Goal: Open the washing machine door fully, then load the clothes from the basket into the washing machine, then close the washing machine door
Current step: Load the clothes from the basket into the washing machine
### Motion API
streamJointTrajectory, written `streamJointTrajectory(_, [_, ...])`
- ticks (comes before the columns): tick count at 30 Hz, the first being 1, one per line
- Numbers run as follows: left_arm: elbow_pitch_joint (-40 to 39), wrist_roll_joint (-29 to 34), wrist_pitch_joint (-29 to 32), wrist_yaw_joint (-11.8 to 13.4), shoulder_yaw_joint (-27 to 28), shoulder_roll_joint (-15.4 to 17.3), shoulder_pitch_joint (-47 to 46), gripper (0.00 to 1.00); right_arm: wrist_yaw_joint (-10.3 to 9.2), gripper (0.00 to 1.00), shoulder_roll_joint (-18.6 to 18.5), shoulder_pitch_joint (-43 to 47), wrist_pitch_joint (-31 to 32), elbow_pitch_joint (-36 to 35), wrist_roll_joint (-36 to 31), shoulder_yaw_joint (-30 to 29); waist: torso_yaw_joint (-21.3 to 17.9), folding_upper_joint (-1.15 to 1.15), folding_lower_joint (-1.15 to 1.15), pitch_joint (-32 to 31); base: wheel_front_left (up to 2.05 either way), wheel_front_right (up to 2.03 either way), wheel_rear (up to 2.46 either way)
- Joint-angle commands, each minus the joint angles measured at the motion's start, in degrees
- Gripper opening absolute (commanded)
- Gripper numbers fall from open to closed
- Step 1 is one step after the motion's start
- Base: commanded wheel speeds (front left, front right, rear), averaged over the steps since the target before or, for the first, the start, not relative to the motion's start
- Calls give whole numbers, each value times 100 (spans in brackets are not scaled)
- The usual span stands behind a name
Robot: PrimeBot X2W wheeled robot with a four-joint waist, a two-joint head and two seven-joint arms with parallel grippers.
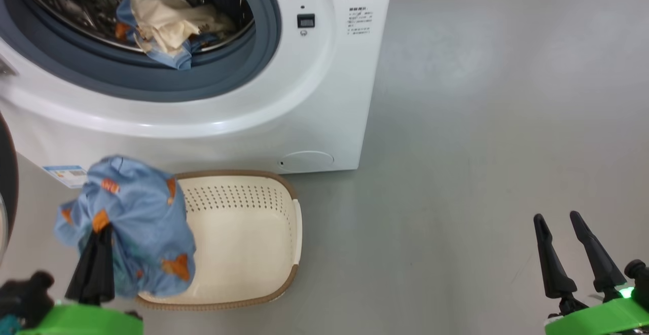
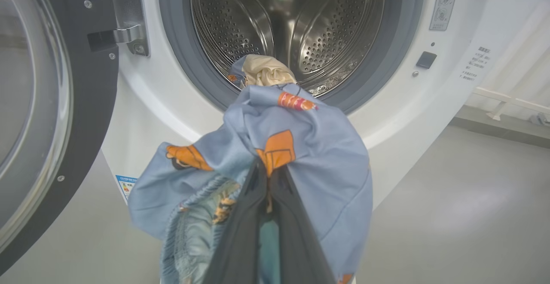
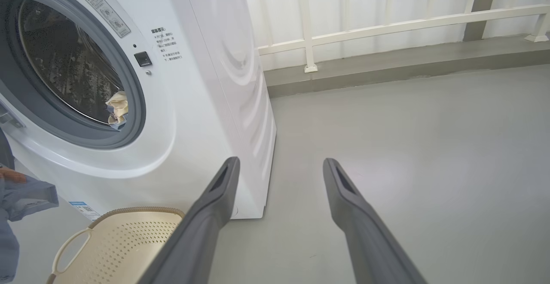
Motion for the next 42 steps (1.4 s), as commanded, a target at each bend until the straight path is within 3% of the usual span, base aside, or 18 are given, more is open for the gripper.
streamJointTrajectory(1, [-229,86,-37,-9,275,108,58,0,16,100,-115,79,-27,-139,30,67,-9,0,0,-113,0,0,0])
streamJointTrajectory(11, [-871,249,-37,-9,618,-202,789,0,16,100,-95,323,-27,-212,46,-72,-24,0,0,-237,0,0,0])
streamJointTrajectory(21, [-903,69,-37,-9,630,-218,537,0,16,100,24,160,-27,-258,22,-43,-108,0,0,41,0,0,0])
streamJointTrajectory(31, [-761,-113,-37,-9,471,198,-553,0,16,100,187,-243,-27,-253,1,83,-207,0,0,666,0,0,0])
streamJointTrajectory(42, [215,-361,-37,-9,97,725,-2973,0,16,100,410,-757,-27,-262,-25,208,-418,0,0,1422,0,0,0])
